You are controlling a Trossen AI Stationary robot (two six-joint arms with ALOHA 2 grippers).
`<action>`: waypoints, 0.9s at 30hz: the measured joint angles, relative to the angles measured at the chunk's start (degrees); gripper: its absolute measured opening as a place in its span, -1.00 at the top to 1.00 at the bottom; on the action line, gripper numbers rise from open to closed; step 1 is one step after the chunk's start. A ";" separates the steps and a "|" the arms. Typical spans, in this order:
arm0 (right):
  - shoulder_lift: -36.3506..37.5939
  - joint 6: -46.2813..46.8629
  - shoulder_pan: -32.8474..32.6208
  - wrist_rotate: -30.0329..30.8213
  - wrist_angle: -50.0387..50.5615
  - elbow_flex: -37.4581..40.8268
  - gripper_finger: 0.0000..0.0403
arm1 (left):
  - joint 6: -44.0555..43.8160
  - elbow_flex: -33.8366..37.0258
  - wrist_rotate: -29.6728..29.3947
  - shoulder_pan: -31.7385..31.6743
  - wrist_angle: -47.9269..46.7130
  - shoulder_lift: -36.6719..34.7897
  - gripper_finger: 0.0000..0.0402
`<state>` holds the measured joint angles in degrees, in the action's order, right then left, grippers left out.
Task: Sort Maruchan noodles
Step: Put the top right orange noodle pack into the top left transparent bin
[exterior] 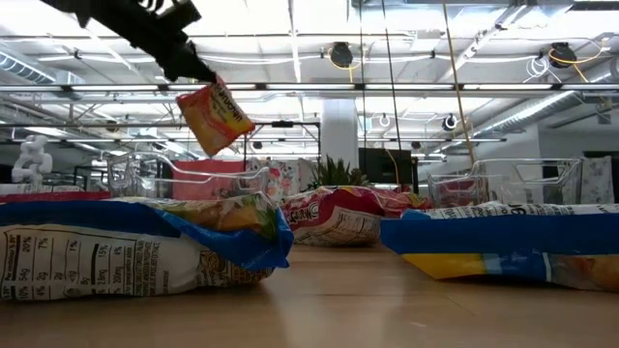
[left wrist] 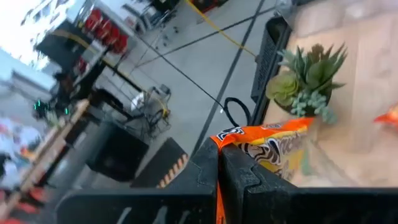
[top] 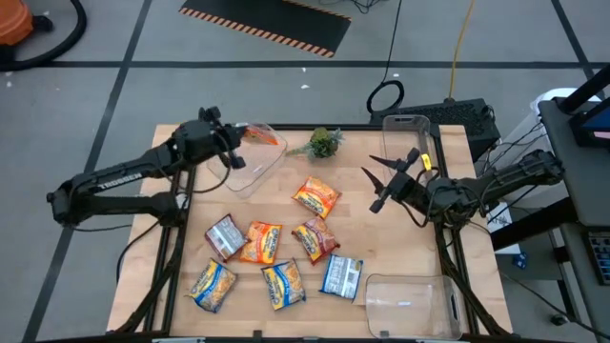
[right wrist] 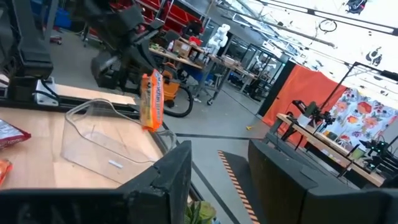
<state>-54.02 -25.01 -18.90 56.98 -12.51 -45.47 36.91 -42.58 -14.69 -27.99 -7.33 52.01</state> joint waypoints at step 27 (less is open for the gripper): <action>0.00 -2.30 0.02 -0.01 4.01 0.00 0.25 | 17.12 -0.01 11.88 -12.01 -0.07 12.86 1.00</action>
<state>-54.02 -27.31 -18.87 56.97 -8.51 -45.47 54.02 -42.59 -2.81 -40.00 -7.40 64.87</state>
